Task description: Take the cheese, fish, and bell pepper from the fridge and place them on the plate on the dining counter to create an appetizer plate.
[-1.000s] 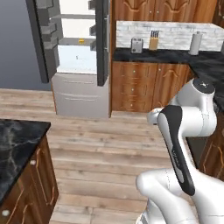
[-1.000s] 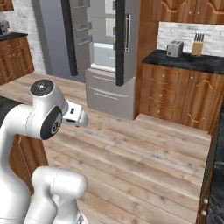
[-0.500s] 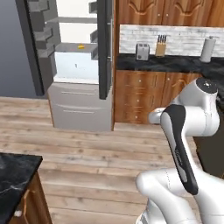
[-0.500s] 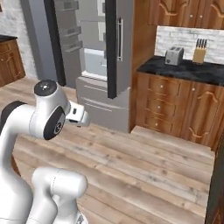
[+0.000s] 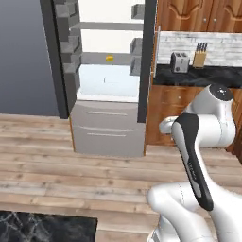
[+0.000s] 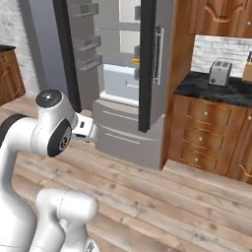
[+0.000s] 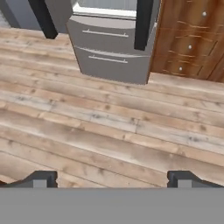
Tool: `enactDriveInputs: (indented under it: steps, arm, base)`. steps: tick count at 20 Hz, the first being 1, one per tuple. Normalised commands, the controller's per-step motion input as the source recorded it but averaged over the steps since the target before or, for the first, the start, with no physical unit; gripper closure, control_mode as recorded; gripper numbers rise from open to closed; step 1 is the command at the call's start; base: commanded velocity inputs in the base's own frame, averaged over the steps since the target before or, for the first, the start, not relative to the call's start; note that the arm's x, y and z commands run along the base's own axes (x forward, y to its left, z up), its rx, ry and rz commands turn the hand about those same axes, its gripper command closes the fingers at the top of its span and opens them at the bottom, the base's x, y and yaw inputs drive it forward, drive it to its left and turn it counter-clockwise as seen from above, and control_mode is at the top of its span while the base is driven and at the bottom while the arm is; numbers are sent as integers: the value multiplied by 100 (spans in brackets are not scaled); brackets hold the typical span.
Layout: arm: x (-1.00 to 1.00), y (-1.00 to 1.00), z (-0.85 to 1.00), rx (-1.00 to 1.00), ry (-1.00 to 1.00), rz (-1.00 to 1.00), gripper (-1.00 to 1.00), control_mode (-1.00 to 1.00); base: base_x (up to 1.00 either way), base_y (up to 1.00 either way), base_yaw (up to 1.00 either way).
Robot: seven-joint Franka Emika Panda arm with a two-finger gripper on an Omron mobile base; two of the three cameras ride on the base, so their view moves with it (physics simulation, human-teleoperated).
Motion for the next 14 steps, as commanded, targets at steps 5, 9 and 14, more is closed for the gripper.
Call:
enactDriveInputs:
  steps: [5, 9, 14]
  arm:
    - [0, 0, 0, 0, 0, 0, -100, 100]
    - [0, 0, 0, 0, 0, 0, -100, 100]
    - [0, 0, 0, 0, 0, 0, -100, 100]
  base:
    - [100, 32, -11]
    - [100, 27, -13]
    - [100, 56, -13]
